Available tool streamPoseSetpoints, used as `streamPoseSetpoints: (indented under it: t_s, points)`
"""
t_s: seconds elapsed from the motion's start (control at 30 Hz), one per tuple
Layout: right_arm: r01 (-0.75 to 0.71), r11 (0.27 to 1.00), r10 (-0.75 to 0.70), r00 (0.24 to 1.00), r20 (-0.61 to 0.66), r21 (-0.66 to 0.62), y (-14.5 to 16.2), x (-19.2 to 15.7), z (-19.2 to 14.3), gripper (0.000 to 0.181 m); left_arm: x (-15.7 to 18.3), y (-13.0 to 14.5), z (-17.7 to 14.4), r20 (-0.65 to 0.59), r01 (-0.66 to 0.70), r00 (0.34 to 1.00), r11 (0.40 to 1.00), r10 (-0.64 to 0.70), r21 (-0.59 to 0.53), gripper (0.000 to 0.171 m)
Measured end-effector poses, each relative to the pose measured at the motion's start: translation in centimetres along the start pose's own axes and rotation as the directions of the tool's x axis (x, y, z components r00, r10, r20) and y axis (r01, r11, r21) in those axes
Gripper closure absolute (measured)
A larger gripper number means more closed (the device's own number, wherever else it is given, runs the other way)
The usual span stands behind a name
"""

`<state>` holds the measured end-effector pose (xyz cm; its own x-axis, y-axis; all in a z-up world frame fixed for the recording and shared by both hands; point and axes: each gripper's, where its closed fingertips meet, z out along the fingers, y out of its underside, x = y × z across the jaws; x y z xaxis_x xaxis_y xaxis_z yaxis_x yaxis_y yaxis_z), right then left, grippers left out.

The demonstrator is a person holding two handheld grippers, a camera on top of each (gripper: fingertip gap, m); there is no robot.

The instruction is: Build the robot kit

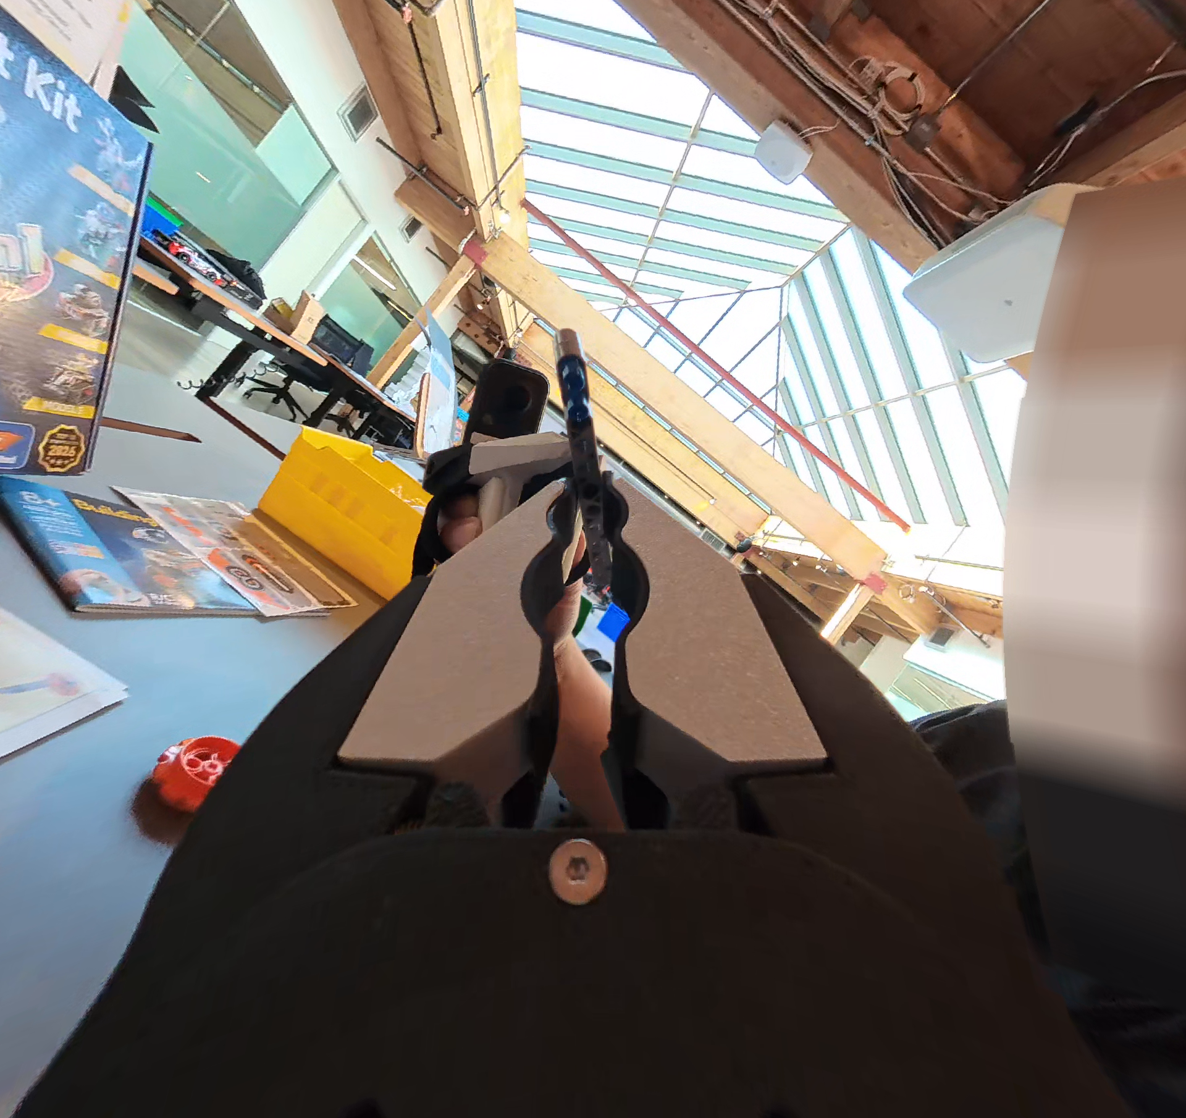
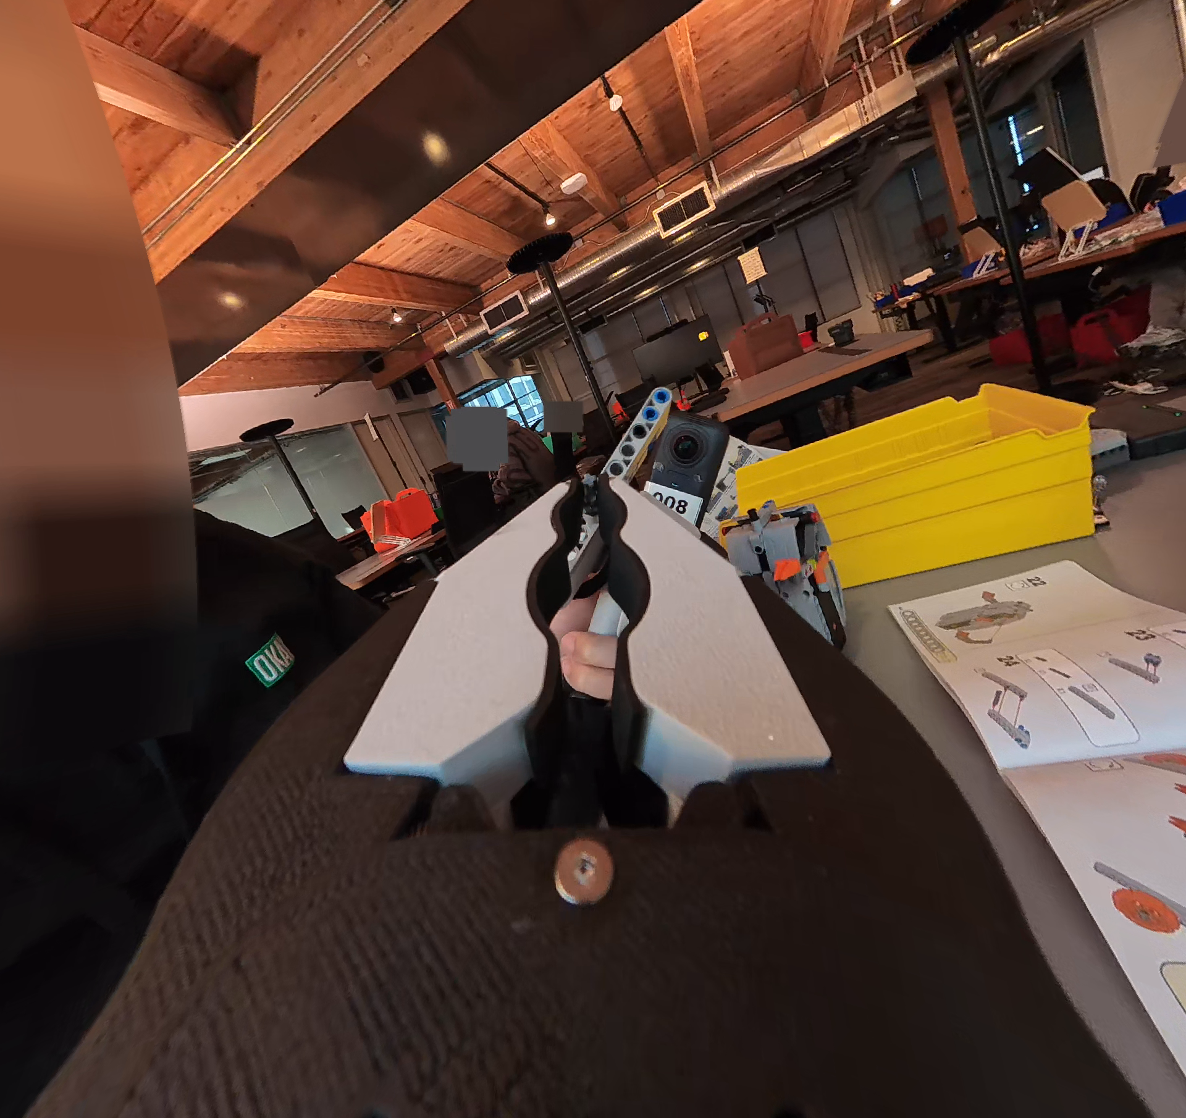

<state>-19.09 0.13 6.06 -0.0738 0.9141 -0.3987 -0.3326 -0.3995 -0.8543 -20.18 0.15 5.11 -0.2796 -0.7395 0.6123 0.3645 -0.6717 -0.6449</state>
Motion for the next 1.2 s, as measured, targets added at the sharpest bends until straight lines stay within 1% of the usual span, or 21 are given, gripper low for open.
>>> streamPoseSetpoints:
  t_s: [0.2, 0.33, 0.43, 0.5, 0.6, 0.73, 0.87, 1.0, 1.1, 1.2]
  points:
    - [-0.031, 1.000, 0.031, 1.000, -0.001, -0.001, 0.5, 0.6, -0.3, 0.179, -0.4, 0.2, -0.3, 0.019, 0.014, 1.000, 1.000, -0.014, -0.002, 0.166]
    - [-0.026, 0.999, 0.026, 1.000, 0.009, 0.021, -0.6, 0.4, -0.1, 0.178, 0.1, -0.5, 0.4, 0.011, 0.009, 1.000, 1.000, -0.009, -0.010, 0.166]
    - [-0.028, 0.999, 0.027, 0.999, 0.023, 0.031, -1.4, 0.1, -0.1, 0.178, 0.5, -0.9, 1.0, 0.016, -0.023, 1.000, 0.999, 0.023, -0.037, 0.167]
    - [-0.028, 0.999, 0.028, 0.999, 0.026, 0.031, -1.4, 0.1, -0.3, 0.178, 0.4, -0.8, 1.1, 0.023, -0.040, 0.999, 0.997, 0.042, -0.060, 0.167]
    - [-0.041, 0.999, 0.041, 0.999, 0.003, 0.019, -0.4, 0.7, -0.8, 0.178, -0.4, 0.0, 0.6, 0.034, -0.033, 0.999, 0.997, 0.035, -0.068, 0.167]
    - [-0.068, 0.998, 0.068, 0.998, 0.006, 0.013, 1.1, 1.0, -1.0, 0.178, -0.9, 1.1, -0.3, 0.011, 0.048, 0.999, 0.997, -0.048, -0.055, 0.166]
    - [-0.054, 0.998, 0.053, 0.998, -0.039, -0.025, 2.2, 2.0, -1.0, 0.178, -1.7, 0.9, -1.1, 0.040, 0.012, 0.999, 0.998, -0.010, -0.054, 0.166]
    - [-0.032, 0.997, 0.027, 0.997, -0.072, -0.073, 3.3, 2.8, -1.0, 0.179, -2.5, 0.8, -1.4, 0.028, 0.028, 0.999, 0.998, -0.027, -0.051, 0.164]
    - [-0.007, 0.994, -0.004, 0.995, -0.101, -0.111, 3.8, 3.5, -1.3, 0.179, -3.6, 1.2, -1.6, 0.071, 0.044, 0.997, 0.996, -0.038, -0.081, 0.166]
    - [0.019, 0.989, -0.034, 0.994, -0.102, -0.144, 4.0, 3.7, -1.6, 0.179, -4.1, 1.7, -1.7, 0.106, 0.049, 0.994, 0.991, -0.035, -0.128, 0.167]
